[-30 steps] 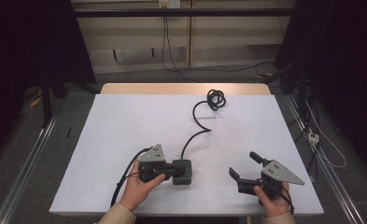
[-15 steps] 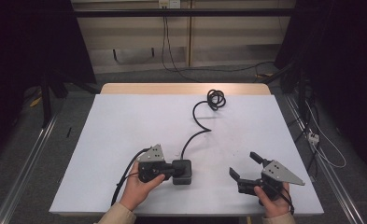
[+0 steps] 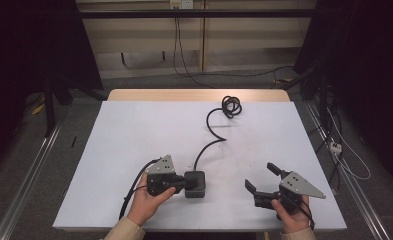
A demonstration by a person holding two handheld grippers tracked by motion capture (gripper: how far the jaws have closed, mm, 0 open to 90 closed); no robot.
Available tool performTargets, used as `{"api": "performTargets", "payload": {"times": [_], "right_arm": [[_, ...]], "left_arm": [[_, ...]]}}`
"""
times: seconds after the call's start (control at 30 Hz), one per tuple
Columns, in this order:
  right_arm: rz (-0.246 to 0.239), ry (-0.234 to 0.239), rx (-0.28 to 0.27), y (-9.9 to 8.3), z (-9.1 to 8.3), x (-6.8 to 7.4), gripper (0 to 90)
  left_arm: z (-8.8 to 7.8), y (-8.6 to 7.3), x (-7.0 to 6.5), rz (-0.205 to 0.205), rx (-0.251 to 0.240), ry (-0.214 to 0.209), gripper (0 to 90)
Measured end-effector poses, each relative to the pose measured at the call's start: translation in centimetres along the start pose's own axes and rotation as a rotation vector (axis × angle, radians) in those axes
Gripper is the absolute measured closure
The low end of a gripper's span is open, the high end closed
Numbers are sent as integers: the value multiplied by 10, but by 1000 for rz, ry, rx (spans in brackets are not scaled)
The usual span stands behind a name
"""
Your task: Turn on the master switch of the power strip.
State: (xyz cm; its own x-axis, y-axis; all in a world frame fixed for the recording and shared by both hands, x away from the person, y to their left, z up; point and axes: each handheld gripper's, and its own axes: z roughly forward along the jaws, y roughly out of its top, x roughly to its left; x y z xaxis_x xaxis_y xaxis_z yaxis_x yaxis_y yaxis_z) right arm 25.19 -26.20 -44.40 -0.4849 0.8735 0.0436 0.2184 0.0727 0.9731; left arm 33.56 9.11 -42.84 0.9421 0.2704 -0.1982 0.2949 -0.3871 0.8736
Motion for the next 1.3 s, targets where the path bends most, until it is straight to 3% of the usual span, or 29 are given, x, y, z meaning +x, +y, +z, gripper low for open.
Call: {"api": "performTargets", "payload": {"times": [1.3], "right_arm": [[1,-1,-2,0,0,0,50]], "left_arm": [[1,3,-3,9,21,17,900]]}}
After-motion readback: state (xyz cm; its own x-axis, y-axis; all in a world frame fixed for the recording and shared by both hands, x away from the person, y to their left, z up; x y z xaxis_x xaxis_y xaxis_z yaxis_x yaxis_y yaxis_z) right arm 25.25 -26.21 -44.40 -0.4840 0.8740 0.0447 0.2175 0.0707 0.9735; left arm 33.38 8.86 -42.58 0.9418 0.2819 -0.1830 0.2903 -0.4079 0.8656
